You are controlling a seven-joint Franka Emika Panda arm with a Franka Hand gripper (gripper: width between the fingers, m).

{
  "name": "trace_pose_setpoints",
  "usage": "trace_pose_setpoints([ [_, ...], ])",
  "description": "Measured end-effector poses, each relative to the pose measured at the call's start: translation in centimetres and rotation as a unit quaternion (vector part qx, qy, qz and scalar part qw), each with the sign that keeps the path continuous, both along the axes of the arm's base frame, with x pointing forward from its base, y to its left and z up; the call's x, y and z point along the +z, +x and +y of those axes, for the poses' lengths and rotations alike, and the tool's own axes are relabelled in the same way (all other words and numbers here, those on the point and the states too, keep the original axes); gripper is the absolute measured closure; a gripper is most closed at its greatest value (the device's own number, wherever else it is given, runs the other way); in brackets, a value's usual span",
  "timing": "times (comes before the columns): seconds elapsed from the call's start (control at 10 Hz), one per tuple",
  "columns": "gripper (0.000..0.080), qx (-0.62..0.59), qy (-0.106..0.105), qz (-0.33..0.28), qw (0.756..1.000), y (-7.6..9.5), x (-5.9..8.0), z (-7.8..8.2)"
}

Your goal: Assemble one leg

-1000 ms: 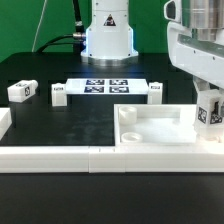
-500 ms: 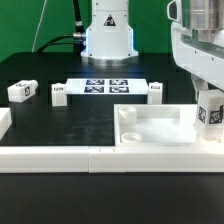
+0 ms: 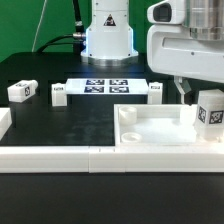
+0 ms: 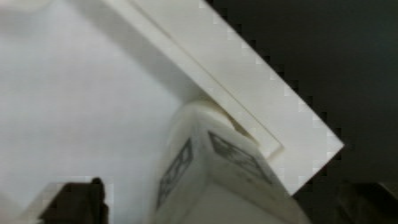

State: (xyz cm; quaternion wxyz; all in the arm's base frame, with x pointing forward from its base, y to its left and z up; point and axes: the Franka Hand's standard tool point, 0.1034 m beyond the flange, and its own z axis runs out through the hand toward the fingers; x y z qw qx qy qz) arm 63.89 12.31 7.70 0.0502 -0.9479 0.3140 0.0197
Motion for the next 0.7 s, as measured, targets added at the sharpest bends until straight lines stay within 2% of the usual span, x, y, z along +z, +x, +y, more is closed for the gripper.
trace_pose_setpoints([
  [0.3,0.0151,0.144,-0.014,-0.016,0.989,0.18,0.20,0.16],
  [0.7,0.0151,0.298,-0.035,-0.035,0.953,0.34,0.18,0.24],
])
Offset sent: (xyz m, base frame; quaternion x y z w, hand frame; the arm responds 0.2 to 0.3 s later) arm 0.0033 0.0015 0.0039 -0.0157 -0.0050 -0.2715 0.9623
